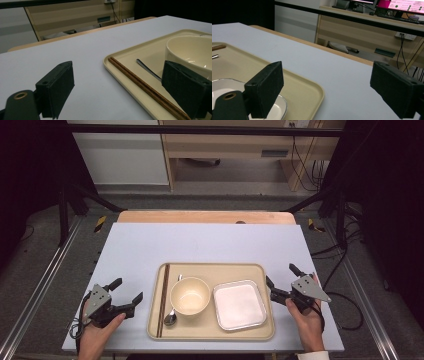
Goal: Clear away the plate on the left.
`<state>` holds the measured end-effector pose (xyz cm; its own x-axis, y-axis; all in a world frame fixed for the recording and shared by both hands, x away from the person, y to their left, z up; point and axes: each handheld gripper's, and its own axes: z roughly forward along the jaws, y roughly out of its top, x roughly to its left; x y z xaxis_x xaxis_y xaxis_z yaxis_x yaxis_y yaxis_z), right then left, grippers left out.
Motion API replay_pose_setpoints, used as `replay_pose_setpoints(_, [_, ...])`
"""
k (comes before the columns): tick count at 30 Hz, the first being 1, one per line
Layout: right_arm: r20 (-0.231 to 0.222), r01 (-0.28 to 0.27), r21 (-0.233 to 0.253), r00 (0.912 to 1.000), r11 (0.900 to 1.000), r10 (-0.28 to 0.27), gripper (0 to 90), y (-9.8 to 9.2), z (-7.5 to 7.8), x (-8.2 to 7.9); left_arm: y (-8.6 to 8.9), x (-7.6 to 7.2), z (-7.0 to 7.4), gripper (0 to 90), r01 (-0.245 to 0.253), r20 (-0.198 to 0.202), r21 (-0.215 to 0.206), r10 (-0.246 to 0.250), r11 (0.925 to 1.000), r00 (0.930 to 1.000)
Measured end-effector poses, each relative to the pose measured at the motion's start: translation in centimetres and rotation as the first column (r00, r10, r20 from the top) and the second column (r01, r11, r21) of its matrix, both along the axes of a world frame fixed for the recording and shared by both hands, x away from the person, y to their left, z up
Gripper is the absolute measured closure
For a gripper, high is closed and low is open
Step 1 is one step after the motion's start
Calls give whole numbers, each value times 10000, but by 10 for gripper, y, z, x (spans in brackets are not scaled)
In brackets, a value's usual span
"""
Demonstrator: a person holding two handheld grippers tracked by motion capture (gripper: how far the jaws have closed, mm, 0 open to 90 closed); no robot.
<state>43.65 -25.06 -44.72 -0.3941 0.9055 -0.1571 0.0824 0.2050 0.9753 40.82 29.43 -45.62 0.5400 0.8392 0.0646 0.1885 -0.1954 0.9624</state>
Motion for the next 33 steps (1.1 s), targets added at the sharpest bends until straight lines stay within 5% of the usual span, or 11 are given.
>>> replay_pose_setpoints(16, [-932,-850,239,9918,9961,869,38,-4,-4,-5,-6,5,-1,49,1227,-128,228,-1225,9922,9924])
replay_pose_setpoints(25, [-1391,-1439,641,9786,9875,1517,49,7,-11,-9,-6,10,-6,50,1513,-614,169,-1500,9883,9868])
replay_pose_setpoints(33, [-1508,-1501,522,9761,9873,1564,52,14,-14,-9,-4,10,-6,51,1378,-622,139,-1367,9904,9887])
